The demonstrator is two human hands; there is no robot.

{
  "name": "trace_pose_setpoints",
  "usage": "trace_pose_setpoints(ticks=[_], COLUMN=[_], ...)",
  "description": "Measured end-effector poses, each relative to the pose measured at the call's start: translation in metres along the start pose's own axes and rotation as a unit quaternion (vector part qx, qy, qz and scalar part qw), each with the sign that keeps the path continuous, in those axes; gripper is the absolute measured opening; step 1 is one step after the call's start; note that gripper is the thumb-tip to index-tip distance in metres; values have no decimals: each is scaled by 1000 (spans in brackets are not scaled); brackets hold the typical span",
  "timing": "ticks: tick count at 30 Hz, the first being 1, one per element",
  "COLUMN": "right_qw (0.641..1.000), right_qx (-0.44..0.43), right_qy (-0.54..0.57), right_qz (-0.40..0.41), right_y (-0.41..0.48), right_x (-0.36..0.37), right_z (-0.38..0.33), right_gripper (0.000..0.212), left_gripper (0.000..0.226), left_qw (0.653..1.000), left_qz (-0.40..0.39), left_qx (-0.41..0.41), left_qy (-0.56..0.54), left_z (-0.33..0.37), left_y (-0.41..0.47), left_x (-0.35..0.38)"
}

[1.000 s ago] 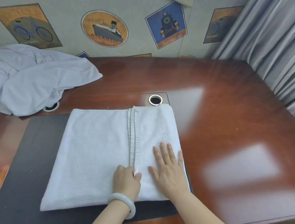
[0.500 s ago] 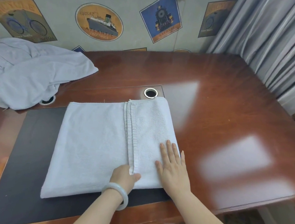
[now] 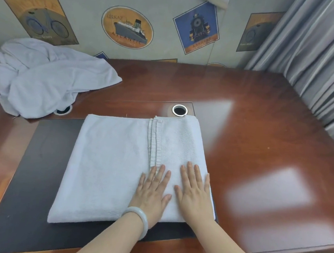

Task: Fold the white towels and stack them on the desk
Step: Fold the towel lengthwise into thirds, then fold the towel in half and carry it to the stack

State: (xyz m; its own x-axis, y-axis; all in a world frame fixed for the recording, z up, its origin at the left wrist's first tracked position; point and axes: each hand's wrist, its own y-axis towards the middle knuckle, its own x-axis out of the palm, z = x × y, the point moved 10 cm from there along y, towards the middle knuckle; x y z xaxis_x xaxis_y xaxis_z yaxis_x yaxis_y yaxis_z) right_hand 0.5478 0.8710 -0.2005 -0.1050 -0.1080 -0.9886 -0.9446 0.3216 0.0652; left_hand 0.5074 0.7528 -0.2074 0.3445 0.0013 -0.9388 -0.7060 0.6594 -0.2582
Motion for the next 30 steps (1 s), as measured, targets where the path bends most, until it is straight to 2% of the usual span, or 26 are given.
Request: trace_pose_setpoints(ticks=[7, 10, 13, 16, 20, 24, 26, 28, 30], right_qw=[1000, 999, 995, 995, 994, 992, 987, 982, 973], right_qx=[10, -52, -93, -68, -78, -80, -76, -78, -77], right_qy=[-21, -9, 2, 25, 28, 37, 29, 42, 104], right_qz=[-7, -9, -41, -61, -71, -94, -139, -168, -190], right_y=[16, 35, 58, 69, 67, 67, 67, 68, 72], right_x=[-9, -14, 3, 20, 29, 27, 31, 35, 36], right_z=[-10, -44, -82, -95, -96, -95, -95, -94, -93], right_gripper=[62, 60, 61, 67, 76, 82, 85, 91, 94], left_gripper=[60, 59, 61, 65, 68, 69, 67, 62, 49], left_qw=[1000, 995, 976, 947, 918, 874, 851, 817, 750], left_qz=[11, 35, 25, 39, 71, 33, 12, -11, -10], left_qx=[27, -88, -211, -308, -375, -446, -458, -464, -458], left_qy=[-3, -32, -34, -85, -112, -191, -257, -343, -477], left_z=[-23, -89, -155, -206, -245, -273, -282, -287, -282], left_y=[-2, -10, -26, -41, -48, -57, -60, -67, -73], left_x=[-9, -31, -48, -59, -75, -72, -65, -57, -54])
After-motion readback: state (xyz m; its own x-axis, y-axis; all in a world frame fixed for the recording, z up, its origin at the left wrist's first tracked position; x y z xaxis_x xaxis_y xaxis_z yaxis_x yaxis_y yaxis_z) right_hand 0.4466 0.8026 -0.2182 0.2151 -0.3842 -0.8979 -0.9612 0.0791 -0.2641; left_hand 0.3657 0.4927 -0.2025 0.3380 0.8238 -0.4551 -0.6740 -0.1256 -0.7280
